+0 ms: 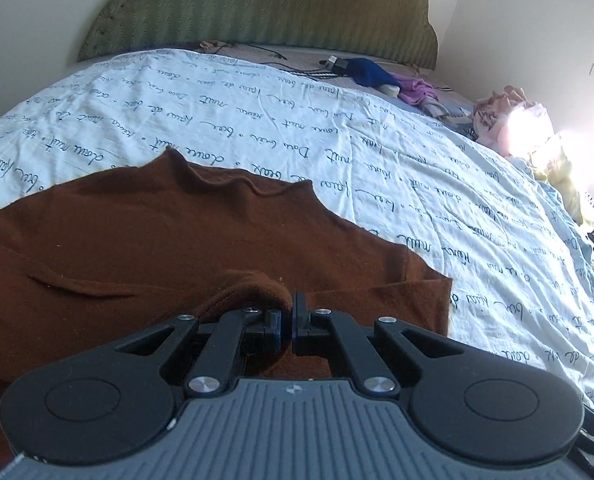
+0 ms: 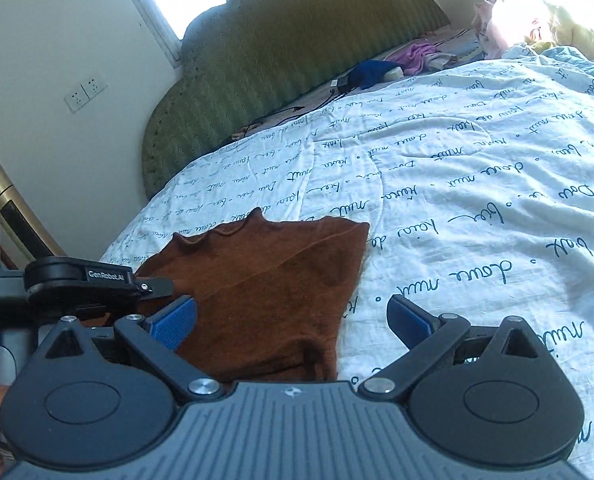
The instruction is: Fold small clothes
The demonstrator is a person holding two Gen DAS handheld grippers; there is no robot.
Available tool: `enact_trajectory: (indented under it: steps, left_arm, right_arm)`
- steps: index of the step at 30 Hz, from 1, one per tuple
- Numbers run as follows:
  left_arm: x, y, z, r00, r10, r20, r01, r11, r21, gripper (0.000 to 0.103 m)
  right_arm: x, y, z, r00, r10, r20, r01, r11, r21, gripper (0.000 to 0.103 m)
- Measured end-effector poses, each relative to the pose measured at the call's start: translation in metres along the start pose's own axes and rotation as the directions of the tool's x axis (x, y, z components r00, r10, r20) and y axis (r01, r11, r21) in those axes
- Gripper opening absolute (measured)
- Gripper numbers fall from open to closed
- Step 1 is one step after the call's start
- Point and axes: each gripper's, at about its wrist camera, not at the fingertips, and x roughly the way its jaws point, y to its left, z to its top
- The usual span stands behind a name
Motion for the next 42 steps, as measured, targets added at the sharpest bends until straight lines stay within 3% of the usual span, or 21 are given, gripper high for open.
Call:
enact_trajectory:
  steps: [2, 3, 4, 8, 10, 12, 14, 16, 17, 19, 21, 22, 25, 30, 31, 32, 34, 36, 37, 41, 42]
  left_arm:
    - [0.011, -0.011, -0.004, 0.998, -0.041, -0.042, 0.043, 0.998, 0.051, 0.009]
    - [0.016, -0.014, -0.007, 0.997, -0.055, -0.063, 0.059, 0.996, 0.062, 0.027]
    - [0.020, -0.015, -0.011, 0.993, -0.087, -0.080, 0.092, 0.993, 0.070, 0.058]
    - [0.010, -0.005, -0.018, 0.975, -0.217, -0.058, 0.221, 0.972, 0.078, 0.060]
    - [-0.011, 0.013, -0.013, 0.967, -0.255, -0.020, 0.255, 0.965, 0.064, 0.072]
    - [-0.035, 0.041, -0.008, 0.976, -0.215, 0.044, 0.214, 0.976, 0.037, 0.084]
    - [-0.060, 0.081, -0.001, 0.980, -0.170, 0.101, 0.172, 0.985, -0.016, 0.086]
    - [-0.076, 0.124, 0.004, 0.986, -0.117, 0.117, 0.128, 0.987, -0.093, 0.087]
    - [-0.083, 0.145, 0.005, 0.985, -0.117, 0.128, 0.134, 0.982, -0.133, 0.088]
    - [-0.093, 0.177, 0.007, 0.987, -0.093, 0.134, 0.119, 0.974, -0.195, 0.090]
    - [-0.097, 0.193, 0.007, 0.991, -0.061, 0.121, 0.084, 0.976, -0.202, 0.090]
    - [-0.096, 0.198, 0.007, 0.993, -0.059, 0.103, 0.079, 0.978, -0.196, 0.091]
    - [-0.088, 0.200, 0.002, 0.996, -0.064, 0.054, 0.073, 0.981, -0.182, 0.092]
    - [-0.061, 0.192, 0.001, 1.000, 0.001, 0.029, 0.003, 0.994, -0.114, 0.095]
    - [-0.053, 0.193, -0.001, 1.000, 0.016, 0.001, -0.016, 0.994, -0.110, 0.094]
    - [-0.044, 0.196, -0.004, 0.999, 0.026, -0.024, -0.028, 0.994, -0.104, 0.094]
    - [-0.033, 0.200, -0.011, 0.995, 0.075, -0.060, -0.080, 0.993, -0.091, 0.094]
    - [-0.035, 0.203, -0.018, 0.996, 0.073, -0.047, -0.076, 0.995, -0.067, 0.094]
    - [-0.037, 0.201, -0.020, 0.996, 0.081, -0.043, -0.083, 0.995, -0.046, 0.094]
    - [-0.042, 0.196, -0.027, 0.995, 0.094, -0.039, -0.094, 0.995, -0.011, 0.097]
    - [-0.043, 0.196, -0.027, 0.995, 0.089, -0.038, -0.089, 0.996, -0.016, 0.097]
  right_arm:
    - [0.002, -0.001, 0.001, 1.000, -0.006, 0.000, 0.006, 1.000, -0.001, 0.102]
    - [0.003, -0.001, 0.001, 1.000, -0.008, -0.001, 0.008, 1.000, -0.002, 0.102]
    - [0.004, -0.001, 0.000, 1.000, -0.008, -0.003, 0.008, 1.000, 0.001, 0.102]
    - [0.007, -0.006, -0.001, 1.000, -0.027, 0.005, 0.027, 0.999, 0.039, 0.103]
    - [0.007, -0.009, -0.002, 1.000, -0.021, 0.002, 0.021, 0.999, 0.050, 0.103]
    - [0.008, -0.008, -0.004, 1.000, -0.026, -0.001, 0.026, 0.999, 0.033, 0.103]
    - [0.007, -0.007, -0.004, 1.000, -0.006, 0.006, 0.006, 1.000, 0.023, 0.103]
    - [0.010, -0.004, -0.004, 1.000, 0.026, 0.004, -0.026, 0.999, 0.024, 0.103]
    - [0.017, 0.003, -0.004, 0.994, 0.106, -0.010, -0.106, 0.994, 0.024, 0.103]
    - [0.022, 0.011, -0.004, 0.993, 0.113, -0.023, -0.113, 0.994, 0.002, 0.103]
    - [0.040, 0.052, -0.013, 0.992, 0.107, -0.060, -0.116, 0.978, -0.171, 0.103]
    - [0.040, 0.052, -0.013, 0.992, 0.107, -0.060, -0.116, 0.978, -0.171, 0.103]
    - [0.050, 0.096, -0.030, 0.996, 0.061, -0.066, -0.083, 0.912, -0.402, 0.103]
    - [0.061, 0.158, -0.065, 0.996, 0.076, -0.041, -0.083, 0.697, -0.712, 0.100]
    - [0.069, 0.170, -0.074, 0.999, 0.041, -0.021, -0.042, 0.633, -0.773, 0.086]
    - [0.076, 0.178, -0.082, 1.000, 0.004, 0.001, -0.001, 0.586, -0.810, 0.054]
    - [0.092, 0.181, -0.089, 0.999, -0.051, -0.013, 0.017, 0.553, -0.833, 0.019]
    - [0.108, 0.175, -0.099, 0.993, -0.117, -0.030, 0.034, 0.507, -0.862, 0.015]
    - [0.108, 0.175, -0.099, 0.993, -0.117, -0.030, 0.034, 0.507, -0.862, 0.007]
    - [0.100, 0.161, -0.083, 0.994, -0.093, -0.049, 0.013, 0.565, -0.825, 0.001]
    - [0.097, 0.155, -0.072, 0.995, -0.079, -0.058, 0.001, 0.604, -0.797, 0.001]
